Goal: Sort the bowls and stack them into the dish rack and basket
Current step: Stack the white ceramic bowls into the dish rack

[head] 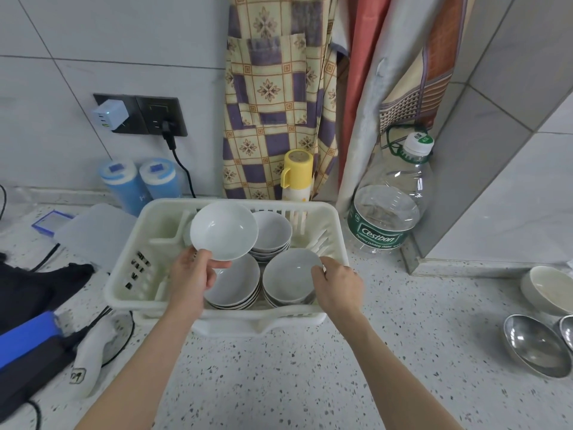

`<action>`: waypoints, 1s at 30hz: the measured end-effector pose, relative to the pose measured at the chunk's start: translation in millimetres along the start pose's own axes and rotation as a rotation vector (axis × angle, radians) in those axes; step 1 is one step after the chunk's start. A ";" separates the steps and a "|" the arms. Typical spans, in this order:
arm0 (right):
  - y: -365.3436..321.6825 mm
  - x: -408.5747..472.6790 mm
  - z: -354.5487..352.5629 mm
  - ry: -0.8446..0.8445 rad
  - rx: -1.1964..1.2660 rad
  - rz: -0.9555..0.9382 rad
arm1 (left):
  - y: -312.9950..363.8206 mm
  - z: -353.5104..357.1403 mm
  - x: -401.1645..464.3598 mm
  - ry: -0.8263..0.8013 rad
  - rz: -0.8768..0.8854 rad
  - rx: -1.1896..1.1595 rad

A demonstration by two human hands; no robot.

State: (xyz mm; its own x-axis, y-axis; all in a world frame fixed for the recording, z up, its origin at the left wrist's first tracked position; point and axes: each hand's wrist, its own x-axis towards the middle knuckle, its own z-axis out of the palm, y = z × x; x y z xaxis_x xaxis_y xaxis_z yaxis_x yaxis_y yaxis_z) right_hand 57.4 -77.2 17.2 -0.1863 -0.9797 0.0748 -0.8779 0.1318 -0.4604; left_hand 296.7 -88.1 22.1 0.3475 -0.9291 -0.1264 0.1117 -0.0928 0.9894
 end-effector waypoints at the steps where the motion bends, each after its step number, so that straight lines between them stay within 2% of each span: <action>1: 0.1 0.4 -0.2 -0.012 -0.020 -0.002 | 0.4 0.2 0.0 -0.007 -0.004 0.010; 10: 2.3 21.1 -14.9 -0.367 -0.113 -0.032 | 2.4 2.4 -4.3 -0.067 -0.050 0.043; 14: 4.5 24.1 -17.6 -0.445 -0.149 -0.059 | 3.5 1.7 -4.1 -0.085 -0.070 0.042; 18: 2.9 21.6 -11.9 -0.400 -0.279 -0.100 | 4.0 2.8 -3.1 -0.082 -0.095 0.057; 22: 2.5 18.8 -8.1 -0.310 -0.291 -0.104 | 4.5 2.2 -3.0 -0.089 -0.104 0.066; 27: 6.1 6.3 0.3 -0.056 -0.130 -0.128 | 6.2 2.5 -1.3 -0.091 -0.131 0.033; 30: 9.5 5.2 -2.9 -0.001 0.062 -0.096 | 8.7 0.8 -1.0 -0.097 -0.142 0.020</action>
State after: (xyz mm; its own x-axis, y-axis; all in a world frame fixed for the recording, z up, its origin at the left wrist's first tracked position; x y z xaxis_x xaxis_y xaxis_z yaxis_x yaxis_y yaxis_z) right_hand 46.8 -80.6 15.8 -0.1019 -0.9875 0.1204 -0.8629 0.0275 -0.5047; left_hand 296.7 -88.3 30.8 0.2383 -0.9361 -0.2587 0.1349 -0.2319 0.9634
